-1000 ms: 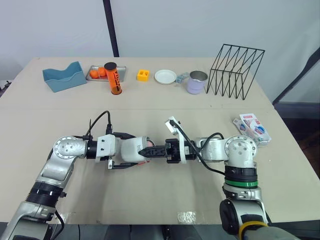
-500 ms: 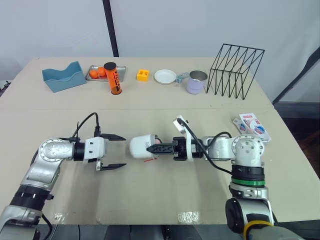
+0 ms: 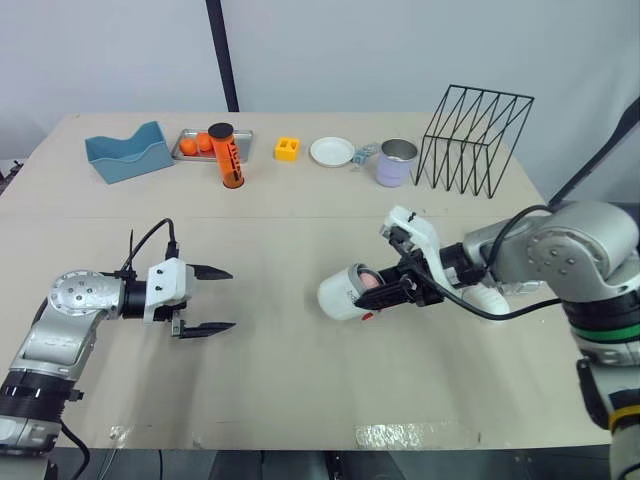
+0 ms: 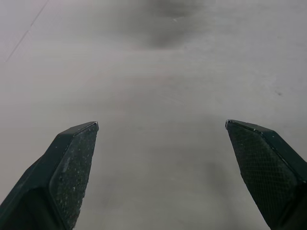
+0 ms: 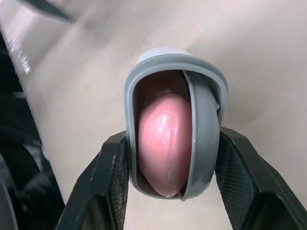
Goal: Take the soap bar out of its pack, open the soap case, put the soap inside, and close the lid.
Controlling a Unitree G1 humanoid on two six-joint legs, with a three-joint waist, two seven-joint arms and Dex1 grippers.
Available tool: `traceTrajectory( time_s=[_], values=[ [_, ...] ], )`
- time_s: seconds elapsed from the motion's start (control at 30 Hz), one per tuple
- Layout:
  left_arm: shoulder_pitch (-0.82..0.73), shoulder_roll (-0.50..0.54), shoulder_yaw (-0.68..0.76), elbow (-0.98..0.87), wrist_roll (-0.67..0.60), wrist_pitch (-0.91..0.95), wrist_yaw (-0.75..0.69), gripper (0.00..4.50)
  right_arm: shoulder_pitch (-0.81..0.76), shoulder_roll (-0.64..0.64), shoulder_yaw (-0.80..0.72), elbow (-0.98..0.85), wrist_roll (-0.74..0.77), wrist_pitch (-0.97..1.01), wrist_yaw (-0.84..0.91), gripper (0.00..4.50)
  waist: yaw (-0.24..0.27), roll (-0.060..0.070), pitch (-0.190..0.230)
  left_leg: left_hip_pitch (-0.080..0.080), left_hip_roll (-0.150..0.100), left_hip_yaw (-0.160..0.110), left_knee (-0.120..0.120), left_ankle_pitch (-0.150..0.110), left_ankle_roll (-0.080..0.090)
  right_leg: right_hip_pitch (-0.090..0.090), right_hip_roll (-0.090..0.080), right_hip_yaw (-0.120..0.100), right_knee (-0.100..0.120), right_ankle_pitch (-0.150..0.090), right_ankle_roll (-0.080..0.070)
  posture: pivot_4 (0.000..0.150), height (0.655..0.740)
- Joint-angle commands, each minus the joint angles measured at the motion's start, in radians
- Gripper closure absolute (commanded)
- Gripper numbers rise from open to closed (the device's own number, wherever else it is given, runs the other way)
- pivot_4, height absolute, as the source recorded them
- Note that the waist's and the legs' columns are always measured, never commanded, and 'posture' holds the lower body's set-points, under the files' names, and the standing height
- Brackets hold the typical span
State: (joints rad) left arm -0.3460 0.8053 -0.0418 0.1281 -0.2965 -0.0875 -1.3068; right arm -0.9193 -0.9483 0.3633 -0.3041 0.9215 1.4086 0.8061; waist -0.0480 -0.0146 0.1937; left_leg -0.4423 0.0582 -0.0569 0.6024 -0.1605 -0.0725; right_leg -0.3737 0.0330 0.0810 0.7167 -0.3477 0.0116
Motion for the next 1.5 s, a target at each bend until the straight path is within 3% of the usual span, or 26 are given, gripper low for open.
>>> traceTrajectory(
  time_s=[0.03, 0.33, 0.7, 0.93, 1.5],
  values=[
    [-0.031, -0.001, 0.014, -0.028, -0.018, 0.034, 0.003, 0.0, -0.062, -0.101, 0.119, -0.082, -0.152, -0.17, 0.205, 2.42, 0.0, 0.0, 0.0, 0.0, 0.0, 0.0, 0.0, 0.0, 0.0, 0.0, 0.0, 0.0, 0.0, 0.0, 0.0, 0.15, 0.7371],
    [-0.054, -0.018, 0.022, -0.106, -0.069, 0.187, 0.024, 0.0, -0.124, -0.159, 0.283, -0.056, -0.544, -0.518, 0.461, 2.42, -0.001, 0.0, 0.0, 0.0, 0.0, 0.0, 0.001, 0.0, 0.0, 0.0, -0.001, -0.001, 0.0, 0.0, 0.0, 0.15, 0.7371],
    [-0.103, -0.072, -0.004, -0.224, -0.09, 0.327, 0.091, 0.0, -0.226, -0.086, 0.336, 0.038, -0.832, -0.686, 0.644, 2.42, 0.0, 0.0, 0.0, 0.0, 0.0, -0.001, 0.002, 0.0, -0.001, 0.001, -0.001, -0.002, 0.001, 0.0, -0.001, 0.15, 0.7371],
    [-0.13, -0.119, -0.039, -0.283, -0.093, 0.418, 0.149, 0.0, -0.243, -0.036, 0.329, 0.032, -0.901, -0.644, 0.706, 2.42, 0.002, 0.0, 0.0, 0.0, -0.001, -0.002, 0.002, 0.001, -0.001, 0.001, -0.002, -0.003, 0.001, 0.0, -0.001, 0.15, 0.7371],
    [-0.231, -0.366, -0.18, -0.278, -0.071, 0.504, 0.273, 0.0, -0.219, 0.029, 0.337, 0.01, -0.973, -0.594, 0.743, 2.42, 0.003, 0.0, 0.0, 0.0, -0.003, -0.004, 0.006, 0.0, -0.001, 0.004, -0.003, -0.005, 0.002, 0.0, -0.001, 0.15, 0.7371]
  ],
)
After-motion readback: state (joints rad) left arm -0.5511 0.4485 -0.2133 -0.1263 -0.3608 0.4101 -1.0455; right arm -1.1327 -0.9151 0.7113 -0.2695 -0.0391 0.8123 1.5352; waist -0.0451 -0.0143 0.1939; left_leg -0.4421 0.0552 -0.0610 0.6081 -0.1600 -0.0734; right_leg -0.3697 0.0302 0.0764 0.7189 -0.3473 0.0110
